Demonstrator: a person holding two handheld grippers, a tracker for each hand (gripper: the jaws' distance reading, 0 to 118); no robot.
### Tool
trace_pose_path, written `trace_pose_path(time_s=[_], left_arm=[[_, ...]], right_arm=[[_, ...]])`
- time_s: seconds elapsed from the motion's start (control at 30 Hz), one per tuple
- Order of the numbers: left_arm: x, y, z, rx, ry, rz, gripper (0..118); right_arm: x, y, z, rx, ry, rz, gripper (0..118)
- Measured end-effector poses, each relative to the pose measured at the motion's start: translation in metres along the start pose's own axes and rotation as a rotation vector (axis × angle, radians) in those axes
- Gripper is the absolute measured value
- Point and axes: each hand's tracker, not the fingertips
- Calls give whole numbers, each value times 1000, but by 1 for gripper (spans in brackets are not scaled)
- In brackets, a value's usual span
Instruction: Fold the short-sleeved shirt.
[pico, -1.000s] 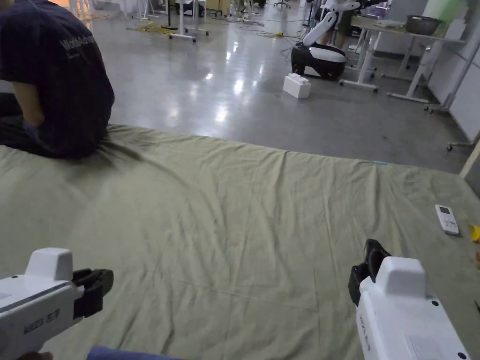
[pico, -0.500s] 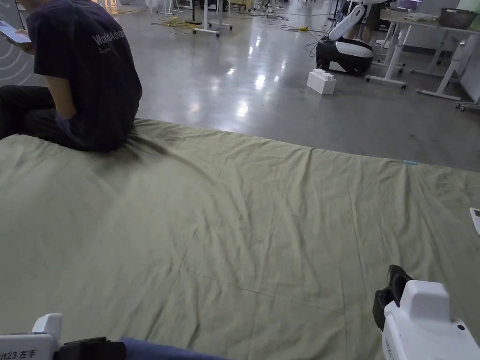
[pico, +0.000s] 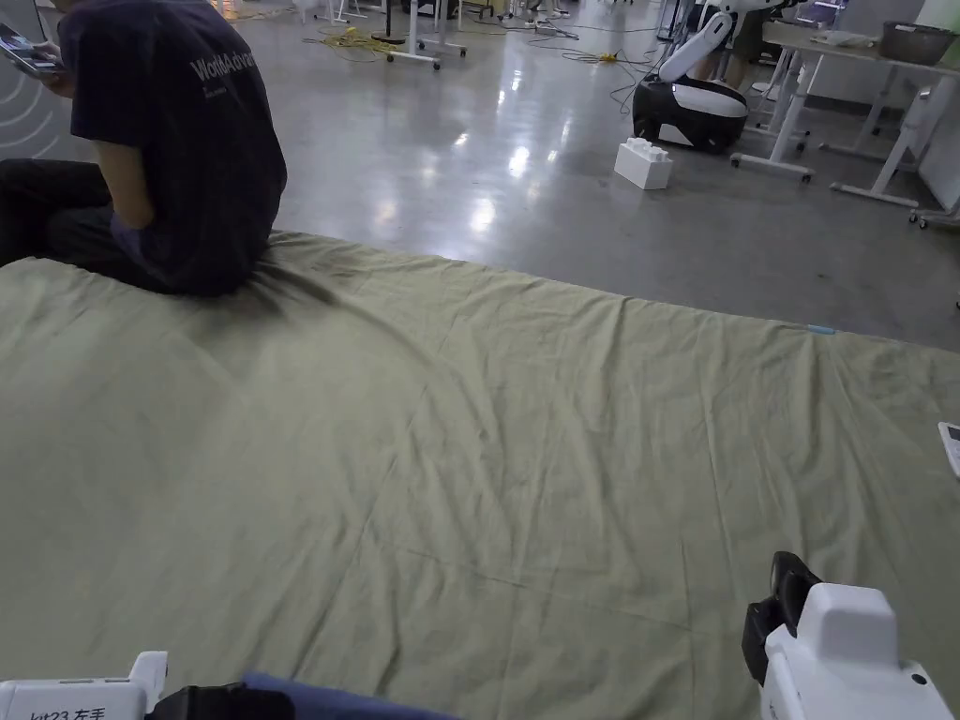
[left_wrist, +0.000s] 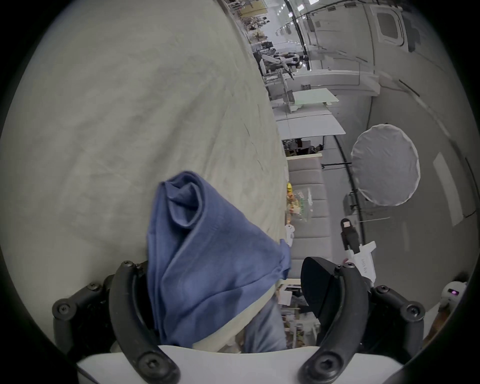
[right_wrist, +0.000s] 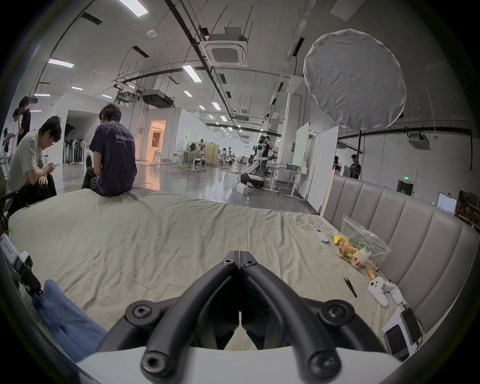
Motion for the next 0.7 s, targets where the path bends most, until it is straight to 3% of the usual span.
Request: trace_pose_path(time_s=[0.07,0.17,0.23,0.37,0.47,0.7], left_arm=[[-3,-2,-8,-5,20,-6,84],[-2,-5,-15,-24,219,-67,17],[-6,-6,-9,5,133,-54,14],[6,-9,-7,31,221,-118,9],[56,-42,-13,34,243,-143,9],[76,-25,9,70,280,-246,8]], right_arm=[[0,0,1,-1,2,2,0],[0,-1,2,-2,1,12,0],[0,-2,2,-6,1,16,0],[2,-2,3,-8,0,18,0],[2,-3,2,-10,5,22,0],[3,-5,3,-5,15,17,0]])
